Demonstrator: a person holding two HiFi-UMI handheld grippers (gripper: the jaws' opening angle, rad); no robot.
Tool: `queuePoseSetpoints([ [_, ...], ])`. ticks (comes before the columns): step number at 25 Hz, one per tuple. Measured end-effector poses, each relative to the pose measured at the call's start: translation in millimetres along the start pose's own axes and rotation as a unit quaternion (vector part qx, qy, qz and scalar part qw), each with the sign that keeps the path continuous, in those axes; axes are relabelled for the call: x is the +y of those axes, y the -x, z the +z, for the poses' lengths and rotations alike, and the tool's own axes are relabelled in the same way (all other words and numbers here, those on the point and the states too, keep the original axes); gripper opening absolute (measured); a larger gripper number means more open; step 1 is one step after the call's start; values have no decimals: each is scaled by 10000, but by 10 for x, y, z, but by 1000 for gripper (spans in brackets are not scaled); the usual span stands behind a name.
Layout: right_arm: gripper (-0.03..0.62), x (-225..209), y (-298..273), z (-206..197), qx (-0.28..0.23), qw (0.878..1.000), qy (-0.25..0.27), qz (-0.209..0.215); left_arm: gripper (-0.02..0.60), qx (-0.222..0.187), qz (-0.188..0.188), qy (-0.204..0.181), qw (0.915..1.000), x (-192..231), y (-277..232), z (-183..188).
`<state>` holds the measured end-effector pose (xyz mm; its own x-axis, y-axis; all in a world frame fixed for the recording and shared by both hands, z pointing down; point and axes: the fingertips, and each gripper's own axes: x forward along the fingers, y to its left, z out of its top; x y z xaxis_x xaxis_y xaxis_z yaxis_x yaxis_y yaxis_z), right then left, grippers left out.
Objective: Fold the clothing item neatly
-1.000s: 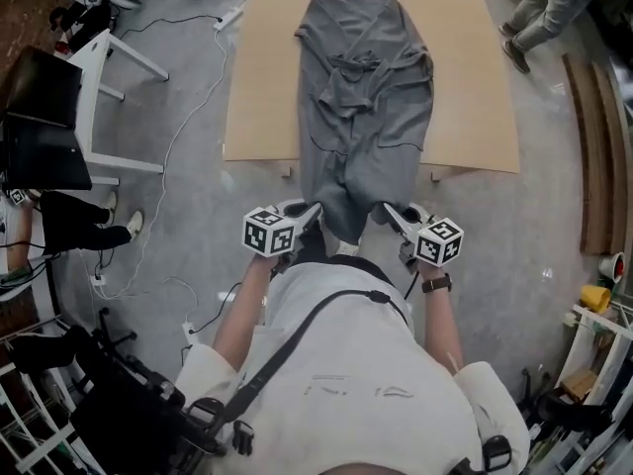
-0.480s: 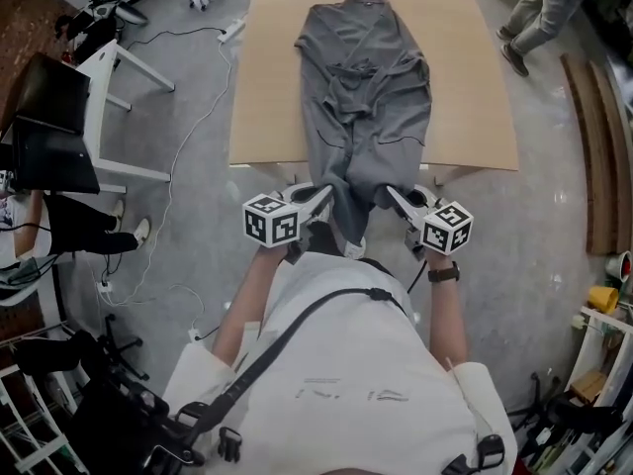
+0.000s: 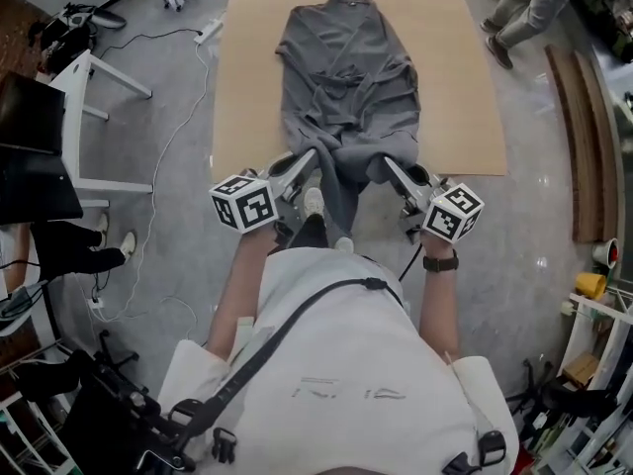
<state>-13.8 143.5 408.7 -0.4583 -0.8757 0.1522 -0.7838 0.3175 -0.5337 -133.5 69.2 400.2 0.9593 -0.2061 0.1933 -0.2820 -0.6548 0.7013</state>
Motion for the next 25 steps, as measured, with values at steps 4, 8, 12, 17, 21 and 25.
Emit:
queuePoseSetpoints([
  [4, 29, -372, -215, 589, -212, 9993, 186, -242, 9, -146, -194, -162, 9996, 108, -356, 556],
  [8, 29, -556, -503, 1014, -404, 9980, 299, -374, 9, -267, -250, -265, 9990, 306, -563, 1036],
  [12, 29, -815, -837, 1404, -459, 9971, 395, -460, 9, -470, -313, -207, 9982, 551, -834, 1525],
  [17, 31, -1219, -1244, 1804, -380, 9973, 516, -355, 9, -688, -131, -25, 9975, 913, -1209, 2045],
  [21, 31, -1713, -1551, 2114, -355, 9982, 407, -255, 9, -861, 182, 131, 9960, 1264, -1580, 2453],
  [25, 34, -2366, -1999, 2294, -90, 9993, 244, -251, 9, -799, 546, 94, 9953, 1753, -2069, 2795],
])
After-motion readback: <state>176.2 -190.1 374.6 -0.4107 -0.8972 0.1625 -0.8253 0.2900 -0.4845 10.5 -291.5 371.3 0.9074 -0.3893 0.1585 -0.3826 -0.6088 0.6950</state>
